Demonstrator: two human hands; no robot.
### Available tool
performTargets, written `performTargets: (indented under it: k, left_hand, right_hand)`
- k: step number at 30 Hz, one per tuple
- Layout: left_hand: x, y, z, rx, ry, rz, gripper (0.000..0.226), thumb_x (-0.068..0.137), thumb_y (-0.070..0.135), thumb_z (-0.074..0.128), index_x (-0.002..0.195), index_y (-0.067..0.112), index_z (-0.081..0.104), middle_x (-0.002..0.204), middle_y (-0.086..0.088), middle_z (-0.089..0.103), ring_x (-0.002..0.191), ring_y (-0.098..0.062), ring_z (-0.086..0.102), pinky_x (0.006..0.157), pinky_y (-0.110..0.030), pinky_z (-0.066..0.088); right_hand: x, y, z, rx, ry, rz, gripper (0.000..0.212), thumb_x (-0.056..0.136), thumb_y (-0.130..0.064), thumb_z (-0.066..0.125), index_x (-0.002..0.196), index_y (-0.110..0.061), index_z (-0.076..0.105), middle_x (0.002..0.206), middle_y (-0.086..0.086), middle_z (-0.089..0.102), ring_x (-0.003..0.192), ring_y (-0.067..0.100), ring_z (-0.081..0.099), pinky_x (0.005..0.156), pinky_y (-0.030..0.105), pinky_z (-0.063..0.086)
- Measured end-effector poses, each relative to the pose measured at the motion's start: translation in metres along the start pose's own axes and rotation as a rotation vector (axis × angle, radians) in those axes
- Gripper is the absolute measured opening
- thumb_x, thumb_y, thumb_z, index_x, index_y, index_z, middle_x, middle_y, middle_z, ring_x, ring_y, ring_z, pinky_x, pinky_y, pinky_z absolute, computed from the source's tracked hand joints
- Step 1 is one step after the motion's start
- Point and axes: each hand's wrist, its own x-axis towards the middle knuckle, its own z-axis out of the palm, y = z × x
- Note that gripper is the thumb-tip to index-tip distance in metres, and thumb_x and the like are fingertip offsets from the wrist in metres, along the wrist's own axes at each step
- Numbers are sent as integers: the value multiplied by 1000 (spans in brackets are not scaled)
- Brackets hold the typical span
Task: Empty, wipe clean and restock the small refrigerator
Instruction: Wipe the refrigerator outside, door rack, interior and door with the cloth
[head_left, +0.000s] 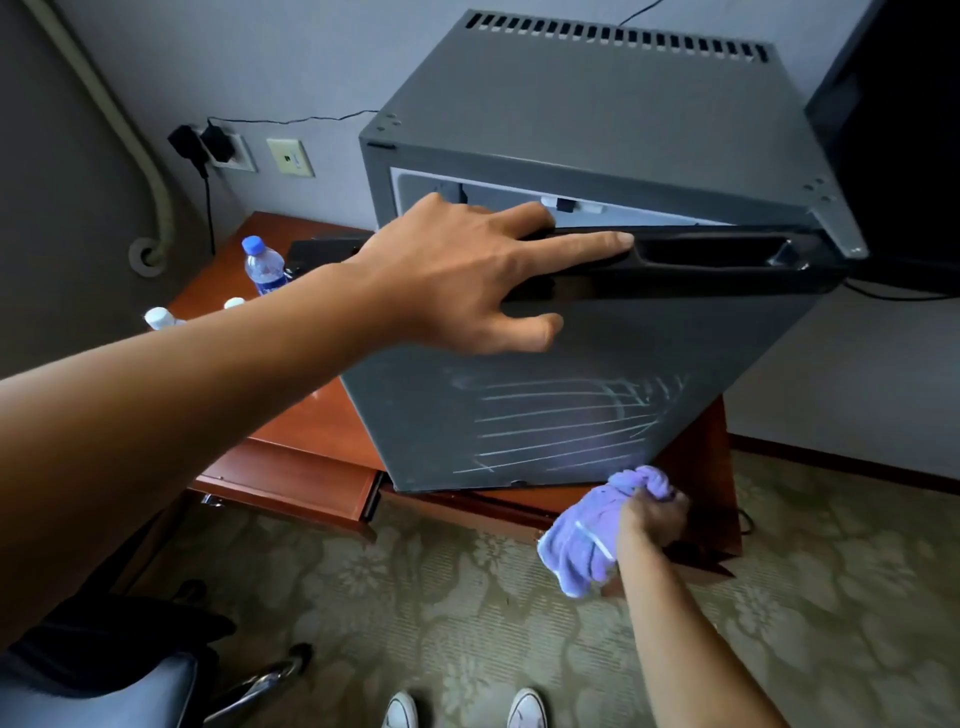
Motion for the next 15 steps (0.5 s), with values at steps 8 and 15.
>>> performTargets:
  k: [8, 15]
  left_hand:
    - [1, 1, 1, -11, 1, -7, 74, 90, 68, 31, 157, 55, 3, 129, 2, 55, 90, -32, 67, 55, -30, 34]
    - [-2, 2, -2, -28, -16, -20, 73, 89, 70, 29, 156, 57, 3, 131, 3, 55, 91, -33, 67, 57, -30, 35]
  right_hand:
    - [-110, 10, 28, -146, -419, -198, 28, 86, 7, 56, 80, -19, 48, 83, -2, 60, 83, 22, 58, 77, 27, 38]
    - [-191, 13, 38, -28, -666, -77, 14, 88, -13, 72, 88, -20, 60, 85, -11, 68, 82, 16, 64, 69, 10, 43]
